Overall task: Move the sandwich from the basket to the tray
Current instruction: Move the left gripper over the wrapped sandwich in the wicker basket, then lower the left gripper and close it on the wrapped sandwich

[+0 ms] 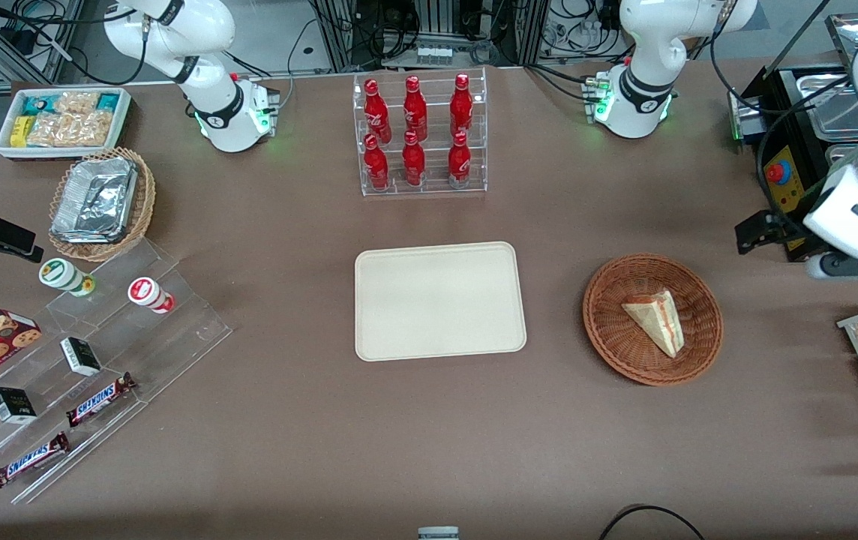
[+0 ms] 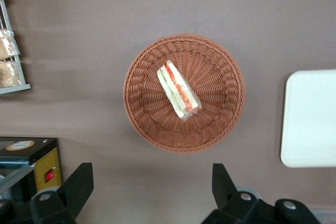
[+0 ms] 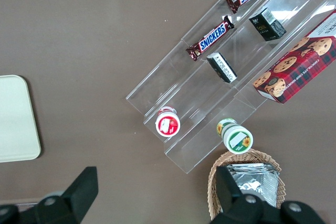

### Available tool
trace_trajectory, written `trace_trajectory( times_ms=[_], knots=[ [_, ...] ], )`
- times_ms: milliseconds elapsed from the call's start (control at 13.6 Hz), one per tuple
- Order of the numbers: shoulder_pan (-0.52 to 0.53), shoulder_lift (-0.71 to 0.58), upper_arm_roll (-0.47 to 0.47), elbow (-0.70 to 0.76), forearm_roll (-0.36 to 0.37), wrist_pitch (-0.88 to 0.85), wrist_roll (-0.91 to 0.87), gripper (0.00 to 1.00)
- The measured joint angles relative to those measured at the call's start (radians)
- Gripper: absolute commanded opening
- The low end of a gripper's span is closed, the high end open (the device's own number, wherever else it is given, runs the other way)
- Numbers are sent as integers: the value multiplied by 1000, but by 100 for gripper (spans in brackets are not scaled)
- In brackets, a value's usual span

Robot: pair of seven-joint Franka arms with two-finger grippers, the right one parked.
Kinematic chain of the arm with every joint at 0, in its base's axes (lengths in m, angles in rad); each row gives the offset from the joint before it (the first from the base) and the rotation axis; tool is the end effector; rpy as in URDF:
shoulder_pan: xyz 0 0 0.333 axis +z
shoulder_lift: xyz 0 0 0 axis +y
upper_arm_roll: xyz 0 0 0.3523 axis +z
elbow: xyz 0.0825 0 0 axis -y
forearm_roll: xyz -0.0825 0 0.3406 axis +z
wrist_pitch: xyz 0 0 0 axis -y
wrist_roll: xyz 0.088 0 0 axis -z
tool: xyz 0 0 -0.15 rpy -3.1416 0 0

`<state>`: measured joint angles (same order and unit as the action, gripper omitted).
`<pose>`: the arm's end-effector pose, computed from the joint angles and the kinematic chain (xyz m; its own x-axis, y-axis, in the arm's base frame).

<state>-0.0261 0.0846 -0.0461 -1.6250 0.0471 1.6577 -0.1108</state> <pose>0.5400 -0.0314 0.5575 0.9983 0.0344 -0.0468 0.0322 -0.9983 -0.0482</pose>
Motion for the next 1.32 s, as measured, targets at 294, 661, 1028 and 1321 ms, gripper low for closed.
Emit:
trace_trajectory(
  times_ms=[294,661,1028,1321],
  knots=[
    [1,7,-1,-184,0,224,-176,100],
    [1,7,-6,-449,0,563,-403,100],
    [1,24,-31,-582,0,706,-512,100],
    [1,87,-45,-588,0,770,-517,100]
  ],
)
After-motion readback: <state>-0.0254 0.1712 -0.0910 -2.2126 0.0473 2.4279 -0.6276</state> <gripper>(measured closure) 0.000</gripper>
